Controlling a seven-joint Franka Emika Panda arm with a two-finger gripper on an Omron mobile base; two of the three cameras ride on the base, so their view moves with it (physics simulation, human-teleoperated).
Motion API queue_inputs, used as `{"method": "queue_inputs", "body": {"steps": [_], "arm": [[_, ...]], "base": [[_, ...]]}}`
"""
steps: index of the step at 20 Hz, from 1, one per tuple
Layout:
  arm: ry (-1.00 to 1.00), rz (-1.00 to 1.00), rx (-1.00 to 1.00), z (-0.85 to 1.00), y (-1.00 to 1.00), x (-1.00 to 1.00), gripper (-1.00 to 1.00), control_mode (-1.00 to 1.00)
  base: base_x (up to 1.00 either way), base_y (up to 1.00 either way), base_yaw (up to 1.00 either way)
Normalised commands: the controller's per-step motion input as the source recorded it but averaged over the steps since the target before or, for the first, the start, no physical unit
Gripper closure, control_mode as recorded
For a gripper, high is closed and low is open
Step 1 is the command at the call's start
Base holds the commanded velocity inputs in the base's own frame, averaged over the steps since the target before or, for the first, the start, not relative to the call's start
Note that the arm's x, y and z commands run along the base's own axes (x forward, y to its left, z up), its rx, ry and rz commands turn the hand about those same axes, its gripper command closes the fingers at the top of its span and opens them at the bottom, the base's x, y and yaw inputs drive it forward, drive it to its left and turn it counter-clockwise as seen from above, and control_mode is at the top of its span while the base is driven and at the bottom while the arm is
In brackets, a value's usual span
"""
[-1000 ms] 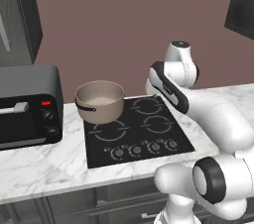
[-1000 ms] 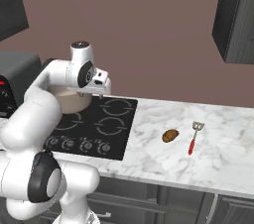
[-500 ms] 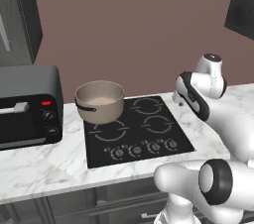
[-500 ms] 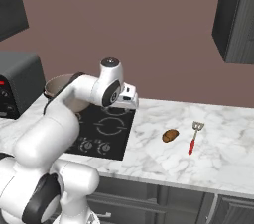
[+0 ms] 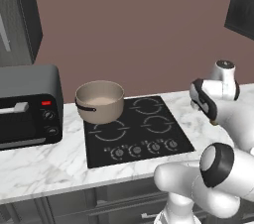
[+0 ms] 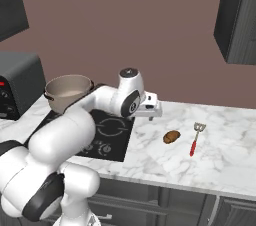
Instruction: Put the tomato and potato in the pot. Retrieve the spatula and lightly stir the vegetables in the pot.
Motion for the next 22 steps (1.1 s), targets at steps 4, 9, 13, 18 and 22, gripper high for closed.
{"method": "queue_inputs", "body": {"steps": [4, 9, 13, 18, 22], "arm": [[0.0, -0.18, -0.15, -0.41, -0.52, 0.0, -1.0, -1.0], [0.02, -0.31, 0.02, -0.11, -0.64, -0.01, -1.0, -1.0], [0.01, -0.16, 0.27, 0.0, -0.28, 0.0, -1.0, -1.0], [0.03, -0.02, 0.17, -0.07, -0.2, 0.15, -1.0, -1.0], [0.0, 0.0, 0.0, -0.12, -0.09, 0.16, -1.0, -1.0]], "base": [[0.0, 0.0, 0.0], [0.0, 0.0, 0.0], [0.0, 0.0, 0.0], [0.0, 0.0, 0.0], [0.0, 0.0, 0.0]]}}
